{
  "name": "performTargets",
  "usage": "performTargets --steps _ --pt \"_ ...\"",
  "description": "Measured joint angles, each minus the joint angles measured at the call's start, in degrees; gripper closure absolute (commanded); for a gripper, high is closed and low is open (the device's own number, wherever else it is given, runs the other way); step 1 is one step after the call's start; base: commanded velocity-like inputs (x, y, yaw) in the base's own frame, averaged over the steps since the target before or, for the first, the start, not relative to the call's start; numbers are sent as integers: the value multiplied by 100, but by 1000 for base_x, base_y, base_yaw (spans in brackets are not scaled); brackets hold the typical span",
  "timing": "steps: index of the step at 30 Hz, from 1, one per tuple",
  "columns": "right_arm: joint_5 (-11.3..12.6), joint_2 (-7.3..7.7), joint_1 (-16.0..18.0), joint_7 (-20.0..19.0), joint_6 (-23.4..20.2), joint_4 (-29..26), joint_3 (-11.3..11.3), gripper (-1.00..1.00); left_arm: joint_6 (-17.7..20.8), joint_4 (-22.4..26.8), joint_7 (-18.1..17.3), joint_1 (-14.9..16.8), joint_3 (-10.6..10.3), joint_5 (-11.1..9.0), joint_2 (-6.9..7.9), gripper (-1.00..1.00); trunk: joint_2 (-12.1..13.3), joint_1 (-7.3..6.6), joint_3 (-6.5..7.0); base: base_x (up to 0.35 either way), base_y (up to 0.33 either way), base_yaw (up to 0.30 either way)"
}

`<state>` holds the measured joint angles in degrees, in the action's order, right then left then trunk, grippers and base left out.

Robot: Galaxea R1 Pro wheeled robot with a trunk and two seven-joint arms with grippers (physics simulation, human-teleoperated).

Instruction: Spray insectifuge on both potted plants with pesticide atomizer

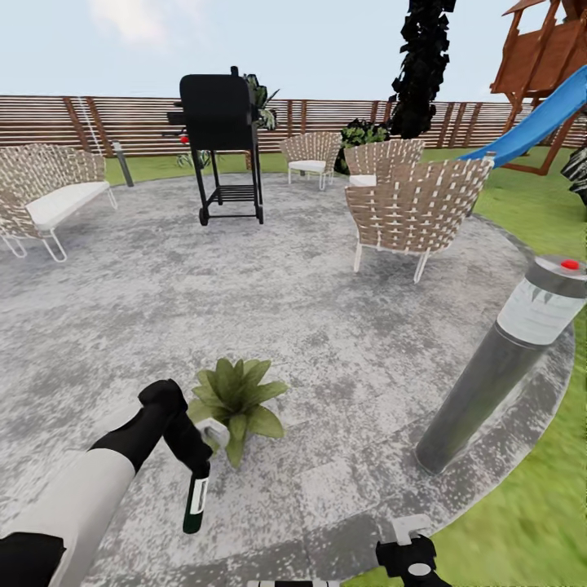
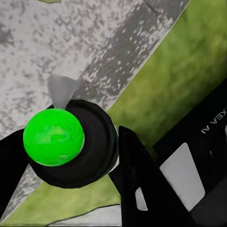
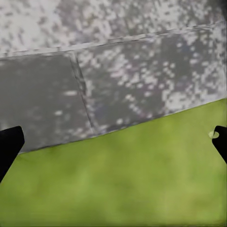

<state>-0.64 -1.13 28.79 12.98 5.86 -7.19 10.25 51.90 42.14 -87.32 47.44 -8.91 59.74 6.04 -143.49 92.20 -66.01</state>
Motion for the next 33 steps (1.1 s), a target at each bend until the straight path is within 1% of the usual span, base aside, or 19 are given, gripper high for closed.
performTargets --steps 1,2,4,6,7,9,12,16,20,25,30,32,33 --pt "-3 0 0 -1 -3 0 0 -100 0 -2 -112 0 1 112 9 100 0 0 0 0 0 -18" --pt "-5 0 0 -3 -5 0 0 -100 0 -2 -204 0 2 174 16 100 0 0 0 0 0 -9" --pt "-11 0 0 -12 -1 0 0 -100 1 2 -214 0 3 328 34 100 0 0 0 0 0 -4" --pt "-15 -11 0 -22 -6 -2 6 -100 1 5 -214 0 8 558 55 100 0 0 0 0 0 -1" --pt "-15 -24 0 -26 -7 -5 9 -100 0 1 -214 0 15 705 74 100 0 0 0 0 0 0" --pt "-16 -32 0 -25 -3 -6 10 -100 -4 -1 -214 -6 25 767 104 100 0 0 0 0 0 0" --pt "-17 -19 0 -20 1 0 6 -100 0 -2 -214 -8 38 790 119 100 0 1 0 -69 34 0" --pt "-14 -1 -1 -8 1 40 -1 -100 0 -3 -214 -8 40 796 112 100 0 3 0 -242 178 0" --pt "-8 0 0 -2 2 109 0 -100 1 -3 -214 -24 38 795 112 100 0 0 0 -70 58 -13" --pt "-8 1 -1 -1 1 113 0 -100 1 -4 -214 -69 32 803 111 100 0 0 0 -5 4 -189" --pt "-8 0 0 -1 2 114 0 -100 7 -3 -214 -11 32 811 74 100 0 0 0 0 0 -26" --pt "-8 0 0 -1 2 116 0 -100 70 1 -214 32 32 816 54 100 0 0 0 0 0 -3" --pt "-8 0 0 -1 2 118 0 -100 139 -1 -214 103 28 818 54 100 0 0 0 0 0 -1"
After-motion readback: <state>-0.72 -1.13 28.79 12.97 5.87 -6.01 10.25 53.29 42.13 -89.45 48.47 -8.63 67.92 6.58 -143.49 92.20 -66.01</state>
